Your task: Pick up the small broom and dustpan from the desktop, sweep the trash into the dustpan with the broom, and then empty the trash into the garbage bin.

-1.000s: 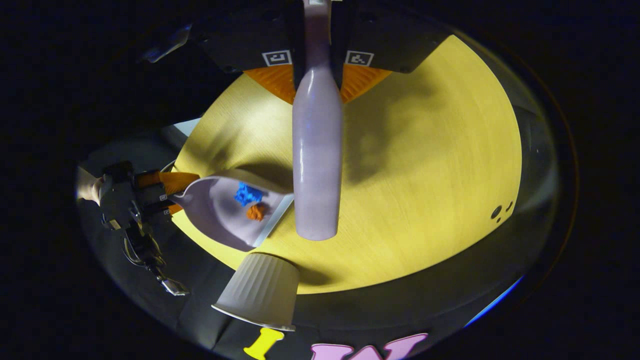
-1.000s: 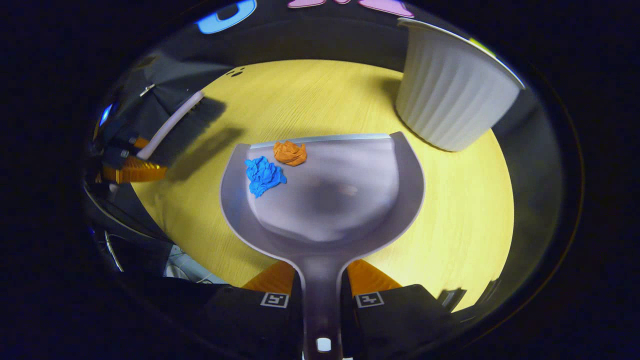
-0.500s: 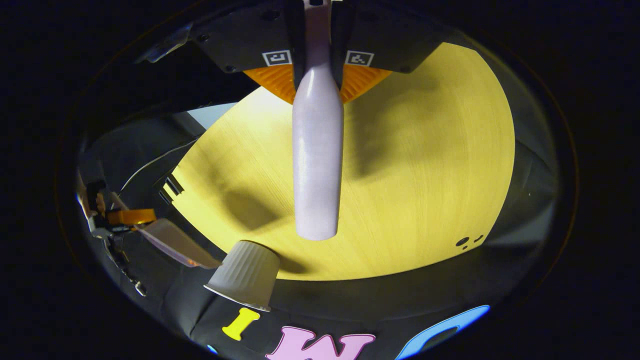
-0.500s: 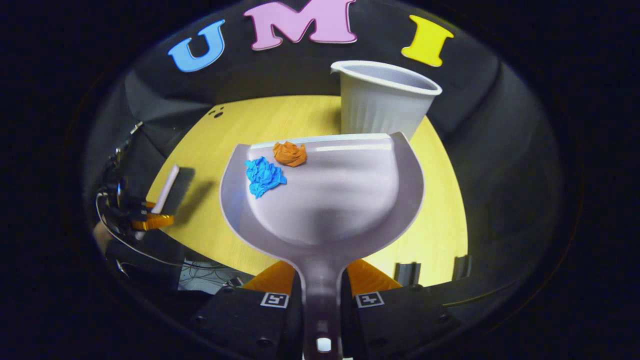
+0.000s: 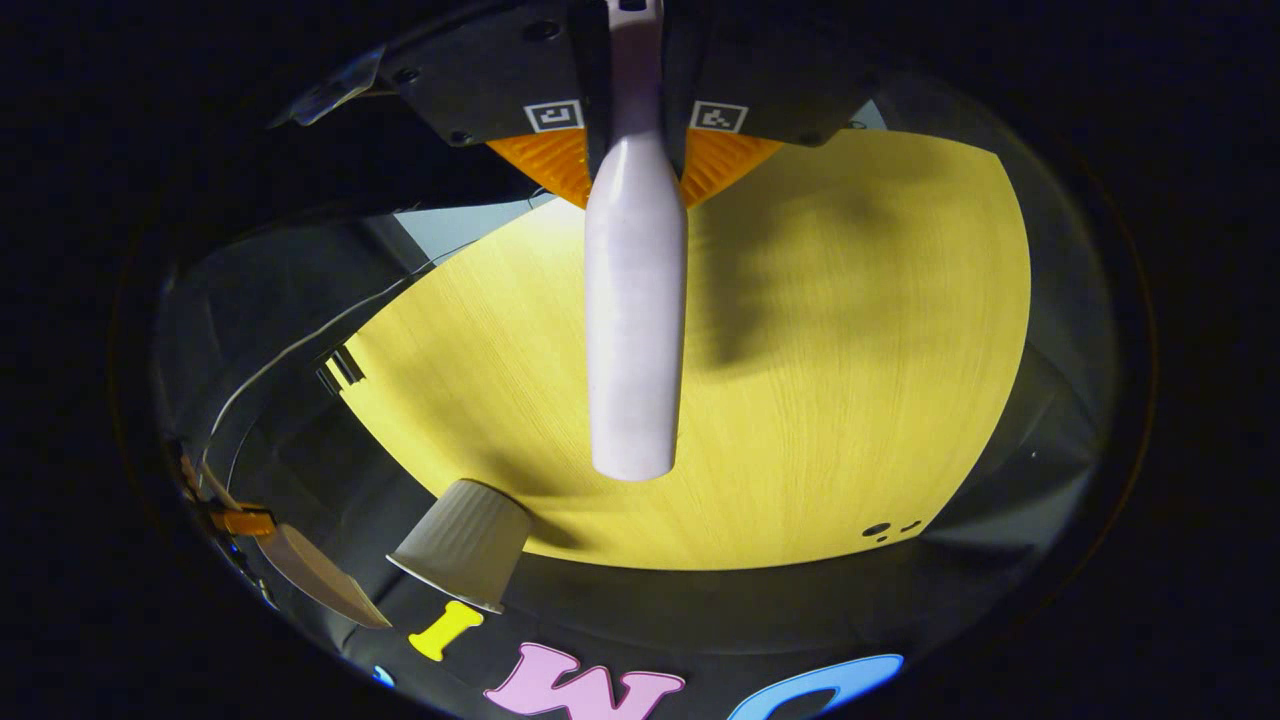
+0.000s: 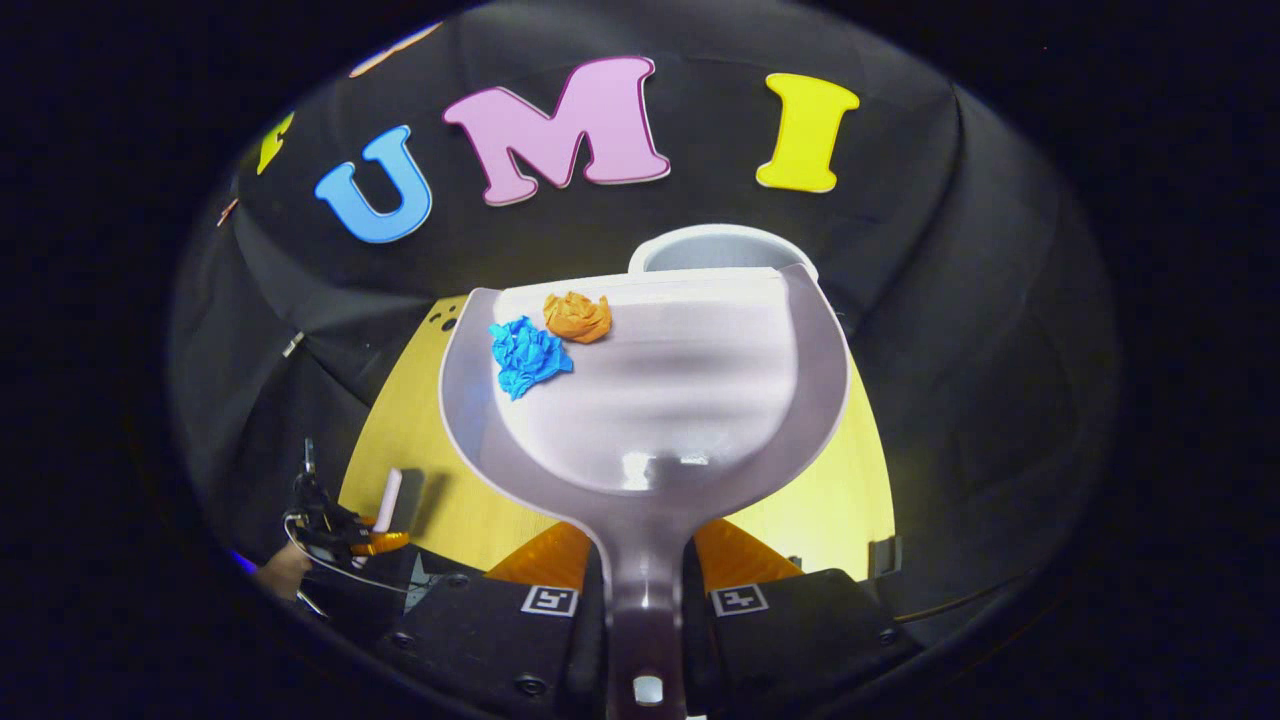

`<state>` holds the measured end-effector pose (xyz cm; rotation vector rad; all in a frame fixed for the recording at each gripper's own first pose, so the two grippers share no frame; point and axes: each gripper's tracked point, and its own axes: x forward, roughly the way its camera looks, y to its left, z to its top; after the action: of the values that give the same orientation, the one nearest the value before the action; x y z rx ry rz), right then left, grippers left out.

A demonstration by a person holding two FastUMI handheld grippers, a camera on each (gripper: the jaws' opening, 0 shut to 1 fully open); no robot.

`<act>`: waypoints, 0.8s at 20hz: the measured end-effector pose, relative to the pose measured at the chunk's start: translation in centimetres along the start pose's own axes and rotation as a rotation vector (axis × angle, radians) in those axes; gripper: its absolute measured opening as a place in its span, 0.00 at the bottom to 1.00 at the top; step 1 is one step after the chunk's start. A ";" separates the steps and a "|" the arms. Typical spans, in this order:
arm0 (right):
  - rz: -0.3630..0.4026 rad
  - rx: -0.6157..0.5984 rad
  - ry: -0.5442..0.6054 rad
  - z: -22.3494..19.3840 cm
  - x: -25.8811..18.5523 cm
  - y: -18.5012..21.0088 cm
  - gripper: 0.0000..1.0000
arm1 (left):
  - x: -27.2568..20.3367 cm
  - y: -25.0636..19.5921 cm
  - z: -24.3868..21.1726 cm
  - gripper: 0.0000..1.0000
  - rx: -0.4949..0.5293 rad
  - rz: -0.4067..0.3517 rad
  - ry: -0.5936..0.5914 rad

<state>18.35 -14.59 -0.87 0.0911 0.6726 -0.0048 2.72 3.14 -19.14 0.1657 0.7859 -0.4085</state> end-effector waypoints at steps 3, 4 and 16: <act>-0.013 -0.005 -0.023 4.5 0.4 -1.1 0.33 | -1.0 1.0 -0.5 0.24 -0.026 0.030 -0.001; -0.024 -0.020 -0.025 5.7 0.7 -1.9 0.34 | -1.4 1.4 -0.9 0.24 -0.047 0.035 0.001; -0.166 -0.035 -0.015 13.9 11.5 -10.3 0.34 | -3.5 1.2 -2.0 0.24 -0.246 0.092 -0.005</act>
<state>35.66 -25.75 1.90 0.0010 0.6639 -0.1532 -0.32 5.89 -18.05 -0.0294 0.8133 -0.2226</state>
